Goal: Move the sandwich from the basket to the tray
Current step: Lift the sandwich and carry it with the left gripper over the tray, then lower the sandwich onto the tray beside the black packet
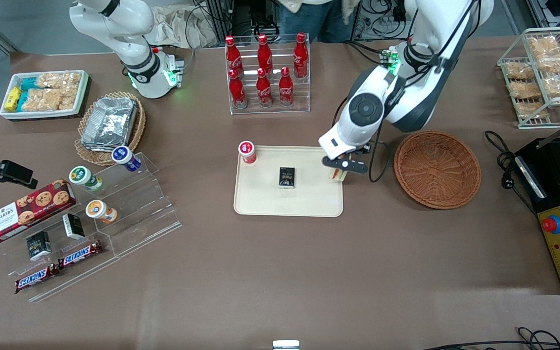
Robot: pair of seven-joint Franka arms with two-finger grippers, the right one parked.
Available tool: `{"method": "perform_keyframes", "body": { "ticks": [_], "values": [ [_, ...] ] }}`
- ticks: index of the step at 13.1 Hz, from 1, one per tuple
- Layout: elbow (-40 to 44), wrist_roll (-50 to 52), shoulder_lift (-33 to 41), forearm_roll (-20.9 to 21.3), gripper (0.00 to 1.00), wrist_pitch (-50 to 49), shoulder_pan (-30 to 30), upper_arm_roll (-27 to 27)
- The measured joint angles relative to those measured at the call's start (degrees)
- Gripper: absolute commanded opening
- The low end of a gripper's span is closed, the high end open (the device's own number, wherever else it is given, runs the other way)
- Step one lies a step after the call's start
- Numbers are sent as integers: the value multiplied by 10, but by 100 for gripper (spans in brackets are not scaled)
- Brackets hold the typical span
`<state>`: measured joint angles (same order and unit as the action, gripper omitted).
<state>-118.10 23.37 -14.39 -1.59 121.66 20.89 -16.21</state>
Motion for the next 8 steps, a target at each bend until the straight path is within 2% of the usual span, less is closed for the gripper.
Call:
{"method": "perform_keyframes", "body": {
  "ticks": [3,6,7,8],
  "values": [
    [0,106,-52,66,0,49,33,0],
    [1,145,-81,85,0,73,44,0],
    [1,147,-85,85,26,76,44,1],
    [2,147,-89,87,90,79,44,2]
  ]
}}
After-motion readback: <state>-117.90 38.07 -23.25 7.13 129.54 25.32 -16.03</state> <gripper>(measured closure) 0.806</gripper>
